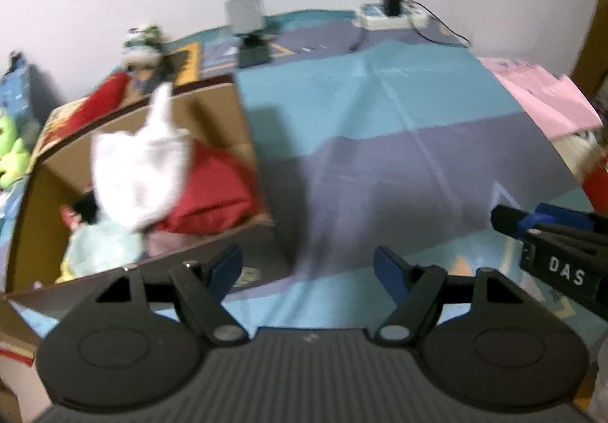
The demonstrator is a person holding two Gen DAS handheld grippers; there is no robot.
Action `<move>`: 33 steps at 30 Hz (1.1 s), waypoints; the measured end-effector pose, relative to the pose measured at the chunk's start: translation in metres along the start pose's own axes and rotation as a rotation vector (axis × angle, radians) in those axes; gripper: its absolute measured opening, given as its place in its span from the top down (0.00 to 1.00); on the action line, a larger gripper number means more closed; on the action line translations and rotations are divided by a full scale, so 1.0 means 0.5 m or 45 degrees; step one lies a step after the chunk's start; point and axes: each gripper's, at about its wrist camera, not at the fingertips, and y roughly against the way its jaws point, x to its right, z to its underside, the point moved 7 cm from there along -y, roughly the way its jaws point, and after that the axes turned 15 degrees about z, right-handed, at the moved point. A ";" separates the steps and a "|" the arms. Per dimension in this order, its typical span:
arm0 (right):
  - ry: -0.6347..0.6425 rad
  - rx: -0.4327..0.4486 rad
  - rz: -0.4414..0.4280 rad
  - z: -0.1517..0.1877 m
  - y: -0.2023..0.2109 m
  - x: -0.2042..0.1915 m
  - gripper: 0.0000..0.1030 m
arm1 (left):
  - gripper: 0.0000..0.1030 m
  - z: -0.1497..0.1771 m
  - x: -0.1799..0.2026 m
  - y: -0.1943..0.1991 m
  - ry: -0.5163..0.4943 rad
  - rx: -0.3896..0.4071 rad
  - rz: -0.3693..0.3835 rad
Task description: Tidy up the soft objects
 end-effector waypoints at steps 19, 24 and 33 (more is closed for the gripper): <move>0.238 0.244 -0.185 -0.096 0.075 -0.340 0.73 | 0.23 -0.045 -0.326 0.134 0.167 0.156 -0.221; 0.291 0.268 -0.207 -0.098 0.046 -0.421 0.73 | 0.23 -0.051 -0.398 0.132 0.186 0.174 -0.255; 0.260 0.301 -0.181 -0.103 -0.039 -0.482 0.73 | 0.23 -0.054 -0.492 0.056 0.191 0.181 -0.276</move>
